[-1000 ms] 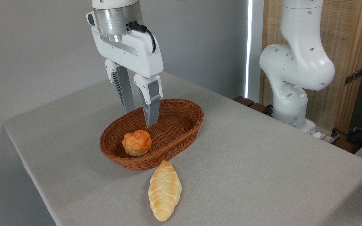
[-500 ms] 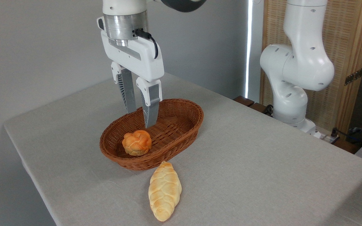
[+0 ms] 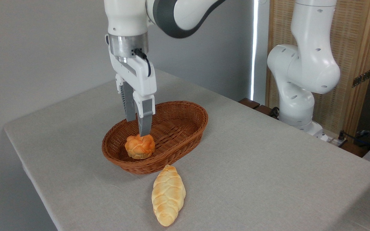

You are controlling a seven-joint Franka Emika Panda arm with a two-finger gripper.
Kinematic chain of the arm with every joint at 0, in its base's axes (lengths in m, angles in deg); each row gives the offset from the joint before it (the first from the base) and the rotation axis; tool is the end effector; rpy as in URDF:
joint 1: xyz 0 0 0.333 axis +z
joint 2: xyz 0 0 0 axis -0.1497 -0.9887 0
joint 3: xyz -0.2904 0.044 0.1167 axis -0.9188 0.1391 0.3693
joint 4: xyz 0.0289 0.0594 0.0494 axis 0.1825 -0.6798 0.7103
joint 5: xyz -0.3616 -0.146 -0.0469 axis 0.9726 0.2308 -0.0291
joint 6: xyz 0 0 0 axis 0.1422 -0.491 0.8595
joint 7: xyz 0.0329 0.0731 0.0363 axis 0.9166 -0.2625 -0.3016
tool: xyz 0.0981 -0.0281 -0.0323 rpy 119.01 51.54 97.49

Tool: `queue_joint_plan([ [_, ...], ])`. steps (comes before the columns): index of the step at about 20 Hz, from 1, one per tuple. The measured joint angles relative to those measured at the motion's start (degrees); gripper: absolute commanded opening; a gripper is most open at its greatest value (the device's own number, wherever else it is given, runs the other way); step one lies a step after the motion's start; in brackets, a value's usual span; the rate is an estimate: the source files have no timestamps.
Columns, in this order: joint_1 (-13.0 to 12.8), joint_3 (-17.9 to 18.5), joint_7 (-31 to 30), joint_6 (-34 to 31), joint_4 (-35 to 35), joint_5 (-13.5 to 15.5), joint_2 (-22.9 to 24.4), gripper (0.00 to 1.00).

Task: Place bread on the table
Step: 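Lower the open gripper into the basket over the round orange bun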

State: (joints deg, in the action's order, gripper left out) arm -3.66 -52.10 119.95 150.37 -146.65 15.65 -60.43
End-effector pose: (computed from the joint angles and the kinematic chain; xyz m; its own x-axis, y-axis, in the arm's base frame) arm 0.5124 -0.1350 0.5133 0.5945 -0.7949 0.1214 -0.7936 -0.6043 -0.0708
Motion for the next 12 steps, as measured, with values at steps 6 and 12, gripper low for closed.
queue_joint_plan([
  [6,-0.18,-2.57,0.00,3.41,-3.37,0.00,-0.80,1.00],
  [12,-0.15,-2.61,0.09,6.36,-4.58,0.00,-1.42,1.00],
])
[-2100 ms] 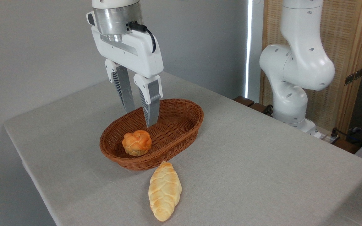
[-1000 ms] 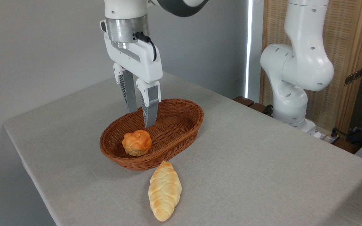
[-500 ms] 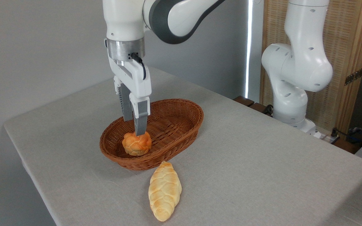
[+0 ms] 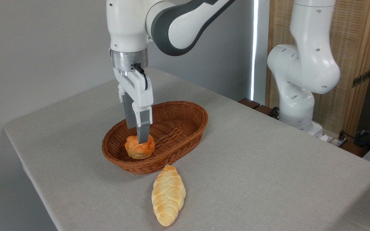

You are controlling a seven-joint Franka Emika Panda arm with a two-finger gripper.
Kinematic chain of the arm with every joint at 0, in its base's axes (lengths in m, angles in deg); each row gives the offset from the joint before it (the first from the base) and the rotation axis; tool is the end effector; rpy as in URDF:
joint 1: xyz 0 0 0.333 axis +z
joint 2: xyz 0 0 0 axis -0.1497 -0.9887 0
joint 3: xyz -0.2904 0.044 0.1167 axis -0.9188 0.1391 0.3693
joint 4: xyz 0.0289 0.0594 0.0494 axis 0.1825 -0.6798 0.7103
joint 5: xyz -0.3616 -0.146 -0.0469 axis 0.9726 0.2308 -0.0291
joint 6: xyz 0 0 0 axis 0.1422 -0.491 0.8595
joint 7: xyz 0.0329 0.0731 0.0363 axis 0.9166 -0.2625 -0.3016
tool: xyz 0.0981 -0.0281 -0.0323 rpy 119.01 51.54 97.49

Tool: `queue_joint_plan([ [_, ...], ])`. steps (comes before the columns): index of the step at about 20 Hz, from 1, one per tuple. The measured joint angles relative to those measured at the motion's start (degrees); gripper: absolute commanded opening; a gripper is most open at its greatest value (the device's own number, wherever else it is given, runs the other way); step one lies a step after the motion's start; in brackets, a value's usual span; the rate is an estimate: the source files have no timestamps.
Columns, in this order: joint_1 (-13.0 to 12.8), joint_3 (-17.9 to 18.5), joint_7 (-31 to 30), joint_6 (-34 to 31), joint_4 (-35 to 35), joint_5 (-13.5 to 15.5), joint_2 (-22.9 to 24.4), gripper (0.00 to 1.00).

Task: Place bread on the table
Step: 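Lower the open gripper into the basket over the round orange bun, then close the gripper on the round orange bun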

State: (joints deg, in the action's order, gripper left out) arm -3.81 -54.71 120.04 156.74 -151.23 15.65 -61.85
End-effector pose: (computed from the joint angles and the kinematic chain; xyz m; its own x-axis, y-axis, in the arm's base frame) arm 0.5066 -0.1598 0.4722 0.5558 -0.8222 0.1227 -0.8203 -0.5664 -0.0790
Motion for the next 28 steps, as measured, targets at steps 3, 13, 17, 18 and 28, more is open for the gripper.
queue_joint_plan([
  [3,0.00,0.00,0.43,0.72,-0.91,0.00,-0.27,1.00],
  [13,0.04,0.00,3.21,2.39,-3.04,0.00,-0.71,1.00],
  [17,0.04,0.00,3.24,4.76,-4.33,0.00,-0.93,0.85],
  [18,0.04,0.00,3.35,4.79,-4.45,0.00,-0.94,0.76],
  [28,0.01,0.00,4.28,4.81,-4.71,-0.04,-0.94,0.50],
])
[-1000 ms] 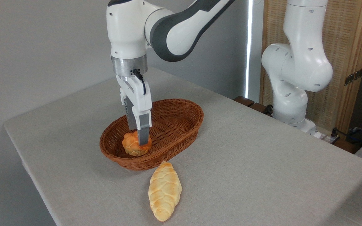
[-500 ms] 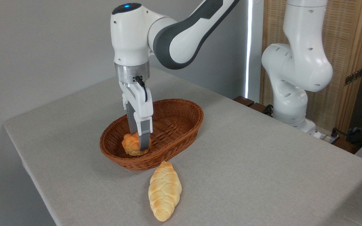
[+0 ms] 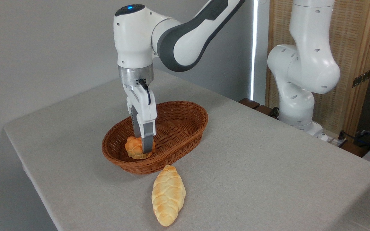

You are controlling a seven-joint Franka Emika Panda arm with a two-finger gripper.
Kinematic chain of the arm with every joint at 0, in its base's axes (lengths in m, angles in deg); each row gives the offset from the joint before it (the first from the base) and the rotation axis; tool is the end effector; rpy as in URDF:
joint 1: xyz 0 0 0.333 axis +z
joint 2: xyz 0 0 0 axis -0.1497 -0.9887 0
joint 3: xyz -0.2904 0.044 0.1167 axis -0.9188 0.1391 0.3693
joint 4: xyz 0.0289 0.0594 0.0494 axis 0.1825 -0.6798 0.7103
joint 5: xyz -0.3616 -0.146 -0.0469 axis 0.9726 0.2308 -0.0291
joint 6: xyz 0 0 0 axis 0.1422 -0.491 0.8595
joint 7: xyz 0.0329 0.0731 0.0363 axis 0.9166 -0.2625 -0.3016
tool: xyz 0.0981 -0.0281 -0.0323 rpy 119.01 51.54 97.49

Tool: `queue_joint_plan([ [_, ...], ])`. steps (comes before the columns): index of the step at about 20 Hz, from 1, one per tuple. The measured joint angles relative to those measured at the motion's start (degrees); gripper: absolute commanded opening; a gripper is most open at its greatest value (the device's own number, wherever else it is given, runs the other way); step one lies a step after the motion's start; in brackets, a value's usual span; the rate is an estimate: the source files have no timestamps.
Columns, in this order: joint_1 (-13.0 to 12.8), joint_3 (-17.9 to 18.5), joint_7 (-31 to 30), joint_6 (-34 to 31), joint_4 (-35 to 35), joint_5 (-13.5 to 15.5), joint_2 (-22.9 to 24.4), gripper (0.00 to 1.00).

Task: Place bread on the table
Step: 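Close the gripper on the round orange bun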

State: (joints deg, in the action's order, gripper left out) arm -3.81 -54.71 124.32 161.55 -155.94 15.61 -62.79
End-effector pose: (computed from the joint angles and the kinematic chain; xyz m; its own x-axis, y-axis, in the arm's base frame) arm 0.5002 -0.1570 0.4328 0.4961 -0.8618 0.1056 -0.8598 -0.5046 -0.0784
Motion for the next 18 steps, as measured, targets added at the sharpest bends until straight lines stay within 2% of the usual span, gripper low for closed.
queue_joint_plan([
  [5,-0.01,0.00,0.02,0.00,-0.06,0.00,-0.29,0.50],
  [7,-0.01,0.00,0.03,0.00,-0.06,0.00,-0.31,0.43],
  [11,-0.03,-0.03,0.03,0.00,-0.06,0.00,-0.30,0.39],
  [18,-0.04,-0.03,0.05,0.01,0.15,0.00,-0.13,0.38],
])
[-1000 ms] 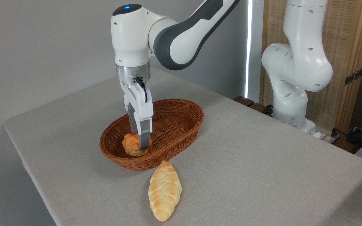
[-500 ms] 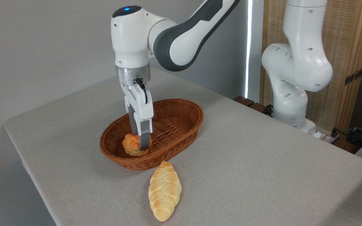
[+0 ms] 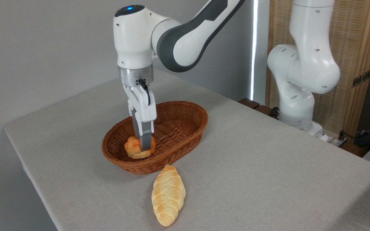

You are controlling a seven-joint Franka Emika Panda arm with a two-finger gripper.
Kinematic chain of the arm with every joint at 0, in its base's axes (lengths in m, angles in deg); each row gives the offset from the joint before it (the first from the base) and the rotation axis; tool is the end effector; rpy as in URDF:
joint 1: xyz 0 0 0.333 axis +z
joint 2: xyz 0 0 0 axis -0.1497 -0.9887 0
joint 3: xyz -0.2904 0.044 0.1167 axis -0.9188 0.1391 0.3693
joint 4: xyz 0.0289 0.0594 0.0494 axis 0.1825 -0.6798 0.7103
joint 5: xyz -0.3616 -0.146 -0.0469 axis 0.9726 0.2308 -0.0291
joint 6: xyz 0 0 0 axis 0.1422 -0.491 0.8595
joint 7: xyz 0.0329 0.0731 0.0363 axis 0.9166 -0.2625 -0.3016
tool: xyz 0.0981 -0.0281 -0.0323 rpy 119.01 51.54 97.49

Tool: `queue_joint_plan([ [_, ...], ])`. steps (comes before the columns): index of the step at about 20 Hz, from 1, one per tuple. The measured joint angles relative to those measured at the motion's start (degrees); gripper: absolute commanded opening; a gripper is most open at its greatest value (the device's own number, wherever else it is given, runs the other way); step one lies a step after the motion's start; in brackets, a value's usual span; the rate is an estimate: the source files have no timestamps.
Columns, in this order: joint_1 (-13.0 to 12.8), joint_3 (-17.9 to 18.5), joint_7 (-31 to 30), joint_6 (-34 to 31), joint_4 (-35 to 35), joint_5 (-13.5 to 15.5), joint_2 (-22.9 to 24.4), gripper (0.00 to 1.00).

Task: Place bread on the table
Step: 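Close the gripper on the round orange bun, then lift the bun out of the basket and carry it beside the basket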

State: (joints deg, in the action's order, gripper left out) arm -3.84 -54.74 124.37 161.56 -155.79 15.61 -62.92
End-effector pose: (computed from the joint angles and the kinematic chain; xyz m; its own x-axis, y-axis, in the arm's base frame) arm 0.5008 -0.1578 0.4329 0.4944 -0.8628 0.1060 -0.8607 -0.5029 -0.0787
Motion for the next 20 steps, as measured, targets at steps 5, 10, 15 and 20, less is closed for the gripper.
queue_joint_plan([
  [5,0.10,0.18,0.00,-4.33,2.71,-0.01,0.11,0.38],
  [10,0.45,1.72,0.01,-17.28,9.95,-0.02,0.73,0.38],
  [15,0.69,3.77,1.80,-21.98,13.13,-0.08,1.20,0.39],
  [20,0.83,9.18,18.01,-27.42,13.20,-0.23,3.95,0.42],
])
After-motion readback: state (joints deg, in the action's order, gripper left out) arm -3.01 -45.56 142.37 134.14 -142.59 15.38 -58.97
